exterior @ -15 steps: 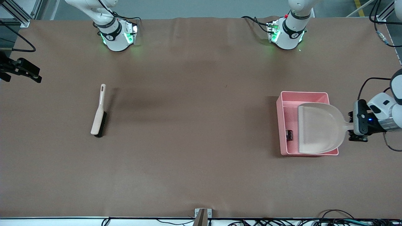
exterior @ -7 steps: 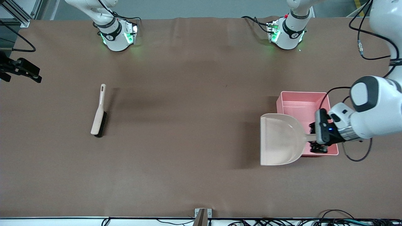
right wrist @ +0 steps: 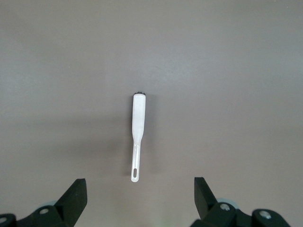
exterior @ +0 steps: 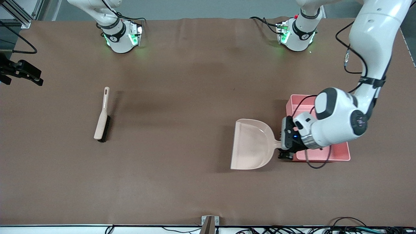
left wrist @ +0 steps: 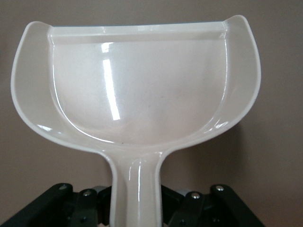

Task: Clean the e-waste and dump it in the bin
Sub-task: 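Lower the dustpan with the left gripper onto the table beside the bin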

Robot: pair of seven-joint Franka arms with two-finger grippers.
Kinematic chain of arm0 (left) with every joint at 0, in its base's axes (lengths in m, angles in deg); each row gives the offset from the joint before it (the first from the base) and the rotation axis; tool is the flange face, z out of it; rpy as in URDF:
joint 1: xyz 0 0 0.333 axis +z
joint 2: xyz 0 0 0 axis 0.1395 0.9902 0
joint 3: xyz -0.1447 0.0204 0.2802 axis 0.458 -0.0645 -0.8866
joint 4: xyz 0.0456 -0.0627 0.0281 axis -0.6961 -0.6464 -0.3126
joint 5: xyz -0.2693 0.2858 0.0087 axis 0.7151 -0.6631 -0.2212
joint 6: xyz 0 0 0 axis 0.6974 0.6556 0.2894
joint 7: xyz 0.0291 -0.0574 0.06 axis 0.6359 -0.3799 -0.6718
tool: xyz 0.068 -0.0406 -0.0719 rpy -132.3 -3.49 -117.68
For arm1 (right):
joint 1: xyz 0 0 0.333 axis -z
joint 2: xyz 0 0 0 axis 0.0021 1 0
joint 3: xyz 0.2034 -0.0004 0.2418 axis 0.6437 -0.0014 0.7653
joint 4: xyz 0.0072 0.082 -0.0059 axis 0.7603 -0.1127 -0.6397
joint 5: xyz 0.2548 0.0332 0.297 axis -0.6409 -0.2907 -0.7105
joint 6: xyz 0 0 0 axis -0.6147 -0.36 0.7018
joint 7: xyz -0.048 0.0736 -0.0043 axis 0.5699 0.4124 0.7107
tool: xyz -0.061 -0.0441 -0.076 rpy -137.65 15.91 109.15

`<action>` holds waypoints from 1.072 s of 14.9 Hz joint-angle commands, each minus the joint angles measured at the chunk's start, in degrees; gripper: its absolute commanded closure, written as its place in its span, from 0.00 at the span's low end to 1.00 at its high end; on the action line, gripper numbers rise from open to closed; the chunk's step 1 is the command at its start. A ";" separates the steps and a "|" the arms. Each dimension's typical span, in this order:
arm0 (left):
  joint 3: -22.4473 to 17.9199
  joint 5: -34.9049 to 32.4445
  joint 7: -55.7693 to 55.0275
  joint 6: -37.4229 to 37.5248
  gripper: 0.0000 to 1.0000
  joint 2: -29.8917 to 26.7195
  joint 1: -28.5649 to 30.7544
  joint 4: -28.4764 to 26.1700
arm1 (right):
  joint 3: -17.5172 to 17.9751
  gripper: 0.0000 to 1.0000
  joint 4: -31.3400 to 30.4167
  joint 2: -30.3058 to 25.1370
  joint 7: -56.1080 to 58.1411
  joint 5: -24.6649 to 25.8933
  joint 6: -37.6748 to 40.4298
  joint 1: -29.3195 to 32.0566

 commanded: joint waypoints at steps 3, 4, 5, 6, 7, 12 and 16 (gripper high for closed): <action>-0.29 2.47 -1.36 -5.33 0.97 3.03 -2.79 -3.34 | 0.05 0.00 0.23 -0.12 0.30 0.01 0.19 -0.75; -0.29 2.38 -2.50 -7.18 0.97 2.94 -2.87 -5.01 | 0.05 0.00 0.23 -0.12 0.30 0.10 0.28 -0.75; -0.38 2.30 -2.86 -8.94 0.97 3.02 -2.87 -6.33 | 0.05 0.00 0.14 -0.12 0.39 0.10 0.19 -0.67; -0.47 2.29 -3.13 -10.09 0.97 2.94 -2.87 -7.56 | 0.14 0.00 0.23 -0.12 0.48 0.27 0.19 -0.67; -0.56 2.21 -3.56 -10.71 0.98 2.85 -2.79 -8.71 | 0.05 0.00 0.14 -0.12 0.39 0.27 0.11 -0.67; -0.91 2.03 -4.27 -17.56 0.98 2.50 -2.70 -13.98 | 0.05 0.00 -0.30 -0.03 0.30 0.27 0.20 -0.75; -0.91 1.94 -7.61 -19.76 0.98 2.32 -2.70 -15.66 | 0.05 0.00 -0.13 0.32 0.30 0.27 -0.95 -1.19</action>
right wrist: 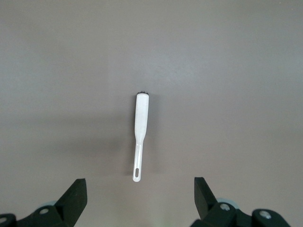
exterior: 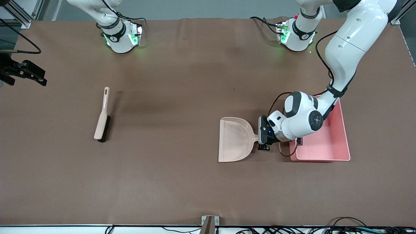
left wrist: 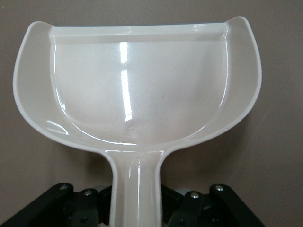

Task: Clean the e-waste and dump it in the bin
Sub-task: 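Lower the dustpan with the left gripper onto the table beside the bin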

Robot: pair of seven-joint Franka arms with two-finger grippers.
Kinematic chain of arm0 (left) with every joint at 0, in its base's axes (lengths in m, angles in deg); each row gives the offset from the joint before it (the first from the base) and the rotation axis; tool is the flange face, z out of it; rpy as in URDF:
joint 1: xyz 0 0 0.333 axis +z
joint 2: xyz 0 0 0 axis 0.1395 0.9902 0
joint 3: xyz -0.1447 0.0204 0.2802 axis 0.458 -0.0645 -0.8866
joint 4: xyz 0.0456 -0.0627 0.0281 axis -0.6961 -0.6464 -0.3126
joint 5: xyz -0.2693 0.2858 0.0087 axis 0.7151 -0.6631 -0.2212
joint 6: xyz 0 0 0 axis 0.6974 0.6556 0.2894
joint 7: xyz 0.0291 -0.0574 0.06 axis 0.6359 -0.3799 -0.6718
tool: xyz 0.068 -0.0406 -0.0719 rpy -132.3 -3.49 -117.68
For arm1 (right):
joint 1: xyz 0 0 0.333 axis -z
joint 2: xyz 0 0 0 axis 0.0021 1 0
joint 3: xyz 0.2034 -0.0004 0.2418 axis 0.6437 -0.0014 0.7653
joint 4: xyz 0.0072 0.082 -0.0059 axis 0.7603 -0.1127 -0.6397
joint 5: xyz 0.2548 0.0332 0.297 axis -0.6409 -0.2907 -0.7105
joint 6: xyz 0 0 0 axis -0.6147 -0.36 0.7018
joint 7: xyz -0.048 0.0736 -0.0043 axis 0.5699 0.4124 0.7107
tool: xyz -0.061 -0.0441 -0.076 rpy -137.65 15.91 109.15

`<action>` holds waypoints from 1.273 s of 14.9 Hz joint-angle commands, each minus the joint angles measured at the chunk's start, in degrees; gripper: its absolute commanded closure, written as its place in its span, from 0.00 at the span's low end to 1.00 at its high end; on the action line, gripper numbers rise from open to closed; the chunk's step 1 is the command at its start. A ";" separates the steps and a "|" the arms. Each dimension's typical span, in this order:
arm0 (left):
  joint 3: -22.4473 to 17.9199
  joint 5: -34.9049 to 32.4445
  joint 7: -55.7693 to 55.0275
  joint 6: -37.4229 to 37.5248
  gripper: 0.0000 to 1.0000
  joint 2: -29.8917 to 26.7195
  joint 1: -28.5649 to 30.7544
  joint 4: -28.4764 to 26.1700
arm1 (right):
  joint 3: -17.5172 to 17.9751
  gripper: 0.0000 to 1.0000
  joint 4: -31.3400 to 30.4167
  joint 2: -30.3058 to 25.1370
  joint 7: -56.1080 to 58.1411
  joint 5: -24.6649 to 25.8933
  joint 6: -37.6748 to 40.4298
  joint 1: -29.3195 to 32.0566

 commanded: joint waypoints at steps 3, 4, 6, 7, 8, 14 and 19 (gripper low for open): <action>-0.09 0.94 -1.51 -3.97 0.97 -2.12 -0.03 -3.56 | -0.09 0.00 -0.04 0.21 0.39 0.24 -0.87 0.39; -0.09 0.94 -1.51 -4.07 0.97 -2.04 -0.03 -3.66 | -0.27 0.00 -0.04 0.30 0.13 0.15 -1.05 0.48; -0.09 0.94 -1.68 -4.07 0.84 -2.21 -0.03 -3.83 | -0.27 0.00 0.57 0.39 -0.40 0.06 -1.14 0.22; -0.01 1.12 -2.55 -4.07 0.48 -2.21 -0.03 -3.83 | -0.27 0.00 0.31 0.39 -0.40 -0.37 -0.70 0.39; -0.09 1.21 -4.04 -4.07 0.06 -2.30 0.05 -3.74 | -0.36 0.00 0.14 0.39 -0.32 -0.55 -0.35 0.57; -0.18 1.12 -10.47 -2.41 0.00 -6.78 0.76 -2.78 | -0.53 0.00 0.84 0.39 -0.49 -0.12 -2.10 1.10; -1.57 0.94 -19.32 6.98 0.00 -11.60 0.06 2.75 | -0.53 0.00 0.84 1.97 -0.40 -0.29 -4.21 3.82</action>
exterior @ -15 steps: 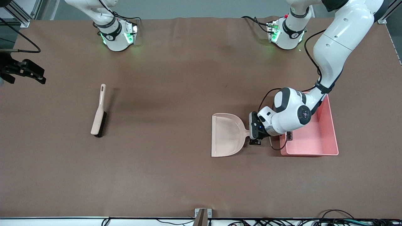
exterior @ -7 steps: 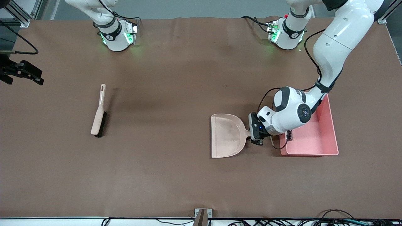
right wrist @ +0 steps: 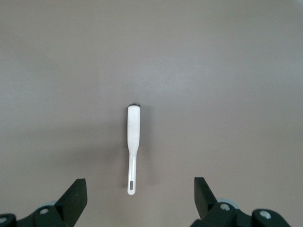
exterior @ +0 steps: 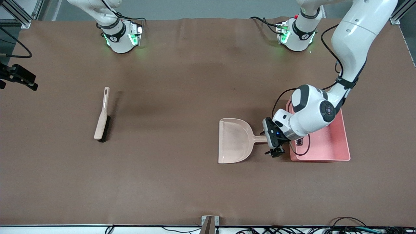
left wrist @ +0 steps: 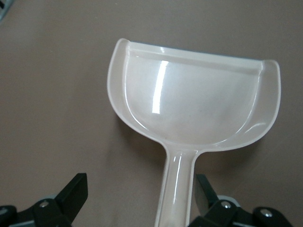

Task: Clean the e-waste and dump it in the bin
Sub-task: 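Open the left gripper and release the dustpan handle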

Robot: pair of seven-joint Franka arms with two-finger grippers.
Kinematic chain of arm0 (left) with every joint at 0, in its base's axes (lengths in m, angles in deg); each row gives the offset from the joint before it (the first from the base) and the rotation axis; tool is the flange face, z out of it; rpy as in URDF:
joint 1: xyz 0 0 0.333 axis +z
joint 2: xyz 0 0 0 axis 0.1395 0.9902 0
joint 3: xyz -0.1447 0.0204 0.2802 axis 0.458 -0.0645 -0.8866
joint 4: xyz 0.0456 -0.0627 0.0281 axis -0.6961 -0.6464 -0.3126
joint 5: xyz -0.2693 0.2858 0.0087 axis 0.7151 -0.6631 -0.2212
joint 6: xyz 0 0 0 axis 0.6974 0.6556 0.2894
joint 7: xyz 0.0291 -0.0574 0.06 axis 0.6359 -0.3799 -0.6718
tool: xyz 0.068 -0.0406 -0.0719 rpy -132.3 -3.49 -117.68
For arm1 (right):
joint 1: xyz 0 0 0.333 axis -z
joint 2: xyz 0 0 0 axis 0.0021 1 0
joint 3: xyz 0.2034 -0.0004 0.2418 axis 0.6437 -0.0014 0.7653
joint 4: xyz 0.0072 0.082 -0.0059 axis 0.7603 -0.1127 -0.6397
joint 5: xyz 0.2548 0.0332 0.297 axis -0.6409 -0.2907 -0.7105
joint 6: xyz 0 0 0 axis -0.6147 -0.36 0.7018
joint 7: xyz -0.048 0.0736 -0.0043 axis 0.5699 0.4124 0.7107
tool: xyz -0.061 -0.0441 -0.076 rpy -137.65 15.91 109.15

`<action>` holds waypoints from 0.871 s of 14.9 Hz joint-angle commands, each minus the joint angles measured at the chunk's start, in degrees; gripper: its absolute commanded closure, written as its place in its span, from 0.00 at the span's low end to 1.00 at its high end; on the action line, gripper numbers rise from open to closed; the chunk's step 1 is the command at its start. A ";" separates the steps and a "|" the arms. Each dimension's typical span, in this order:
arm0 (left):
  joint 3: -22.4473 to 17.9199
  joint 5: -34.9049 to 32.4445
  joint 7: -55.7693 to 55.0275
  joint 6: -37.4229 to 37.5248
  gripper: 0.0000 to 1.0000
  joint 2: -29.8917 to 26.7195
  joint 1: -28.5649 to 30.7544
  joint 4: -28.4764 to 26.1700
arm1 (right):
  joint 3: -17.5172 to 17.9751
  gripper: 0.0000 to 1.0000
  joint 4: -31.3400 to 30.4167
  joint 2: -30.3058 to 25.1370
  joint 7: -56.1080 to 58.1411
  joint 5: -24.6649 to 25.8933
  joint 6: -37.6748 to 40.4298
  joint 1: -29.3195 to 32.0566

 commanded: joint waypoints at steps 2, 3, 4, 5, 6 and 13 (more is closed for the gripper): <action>-3.06 0.91 -12.21 7.84 0.00 -7.02 -2.57 2.07 | 0.49 0.00 0.47 1.06 -0.38 -0.67 -0.89 1.48; -4.72 0.91 -17.82 9.34 0.00 -9.13 -4.06 2.08 | 0.58 0.00 0.38 1.06 -0.47 -0.67 -0.80 1.39; -6.83 0.83 -24.14 10.92 0.00 -10.90 -5.47 2.08 | 0.58 0.00 0.47 1.06 -0.47 -0.67 -0.63 1.21; -7.89 0.83 -28.30 12.07 0.00 -12.48 -6.01 2.08 | 0.66 0.00 0.47 1.06 -0.47 -0.76 -0.71 1.21; -8.25 0.91 -31.82 13.12 0.00 -13.89 -6.01 2.08 | 0.66 0.00 0.56 1.06 -0.47 -0.76 -0.80 0.78; -17.91 -1.11 -59.49 32.53 0.00 -27.77 -6.36 1.73 | 0.67 0.00 0.65 0.88 -0.47 -2.25 -0.89 1.12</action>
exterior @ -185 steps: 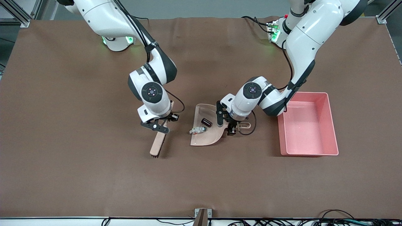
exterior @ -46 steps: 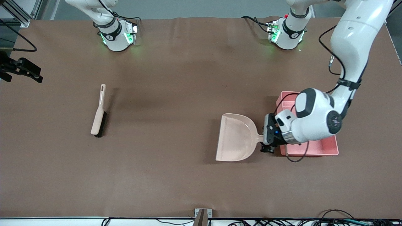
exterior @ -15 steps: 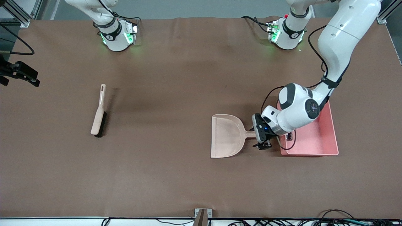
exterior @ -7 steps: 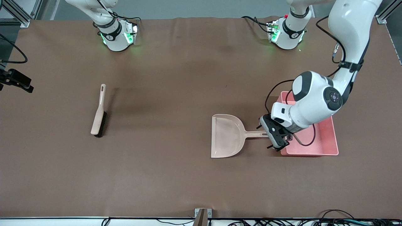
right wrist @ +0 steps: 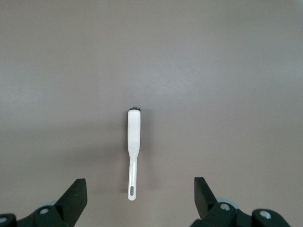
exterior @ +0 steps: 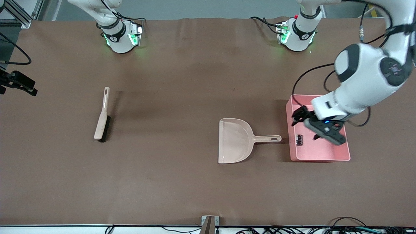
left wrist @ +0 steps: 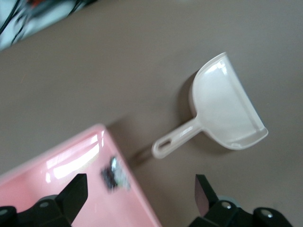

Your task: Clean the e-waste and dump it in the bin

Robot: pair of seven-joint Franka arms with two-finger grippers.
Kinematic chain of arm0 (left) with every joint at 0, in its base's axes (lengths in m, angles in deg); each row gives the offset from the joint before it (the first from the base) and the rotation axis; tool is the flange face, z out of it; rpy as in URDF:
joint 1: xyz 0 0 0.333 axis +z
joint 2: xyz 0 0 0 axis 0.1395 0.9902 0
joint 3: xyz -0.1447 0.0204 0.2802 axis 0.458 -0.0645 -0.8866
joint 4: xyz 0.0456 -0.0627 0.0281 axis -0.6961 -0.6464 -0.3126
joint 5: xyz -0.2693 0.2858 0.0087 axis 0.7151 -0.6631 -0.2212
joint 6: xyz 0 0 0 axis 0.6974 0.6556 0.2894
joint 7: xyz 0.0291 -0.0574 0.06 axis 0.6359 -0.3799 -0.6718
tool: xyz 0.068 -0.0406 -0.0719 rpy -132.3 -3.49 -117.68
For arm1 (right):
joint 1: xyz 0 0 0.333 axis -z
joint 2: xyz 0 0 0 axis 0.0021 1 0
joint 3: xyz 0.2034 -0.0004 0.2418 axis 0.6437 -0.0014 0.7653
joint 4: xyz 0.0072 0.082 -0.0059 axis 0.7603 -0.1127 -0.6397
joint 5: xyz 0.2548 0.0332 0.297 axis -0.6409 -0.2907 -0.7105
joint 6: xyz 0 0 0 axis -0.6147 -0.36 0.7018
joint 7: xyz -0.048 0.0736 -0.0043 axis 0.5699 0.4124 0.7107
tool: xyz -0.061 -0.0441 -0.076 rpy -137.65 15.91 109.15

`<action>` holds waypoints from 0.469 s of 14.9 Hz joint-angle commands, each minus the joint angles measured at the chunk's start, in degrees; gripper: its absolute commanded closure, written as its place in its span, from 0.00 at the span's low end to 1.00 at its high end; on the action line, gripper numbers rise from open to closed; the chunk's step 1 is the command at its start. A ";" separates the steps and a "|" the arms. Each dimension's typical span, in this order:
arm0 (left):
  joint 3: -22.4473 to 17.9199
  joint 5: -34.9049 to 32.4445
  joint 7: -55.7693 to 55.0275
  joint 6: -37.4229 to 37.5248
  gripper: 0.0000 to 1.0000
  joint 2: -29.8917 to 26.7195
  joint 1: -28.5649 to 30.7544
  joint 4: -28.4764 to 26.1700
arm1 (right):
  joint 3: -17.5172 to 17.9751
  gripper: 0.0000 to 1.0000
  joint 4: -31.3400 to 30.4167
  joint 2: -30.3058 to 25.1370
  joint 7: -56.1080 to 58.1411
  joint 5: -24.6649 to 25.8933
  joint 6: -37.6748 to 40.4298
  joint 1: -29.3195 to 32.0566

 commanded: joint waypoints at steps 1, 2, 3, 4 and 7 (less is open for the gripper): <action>-3.48 -0.88 -10.71 7.29 0.00 -6.30 -0.60 -1.52 | -0.08 0.00 0.35 -0.35 -0.47 -1.68 0.14 0.79; -4.62 -0.96 -11.52 9.40 0.00 -7.54 -0.51 -1.35 | -0.17 0.00 0.35 -0.35 -0.47 -1.68 0.23 0.79; -5.68 -2.10 -11.36 10.64 0.00 -8.59 -0.42 -1.17 | -0.08 0.00 0.35 -0.44 -0.47 -1.50 0.06 0.70; -7.43 -4.80 -11.27 11.35 0.00 -9.99 -0.60 -1.08 | -0.08 0.00 0.78 -0.44 -0.38 -1.33 0.06 0.70; -9.64 -8.43 -11.27 13.38 0.00 -12.46 -0.69 -1.08 | -0.17 0.00 1.84 -0.44 -0.47 -0.80 0.50 0.88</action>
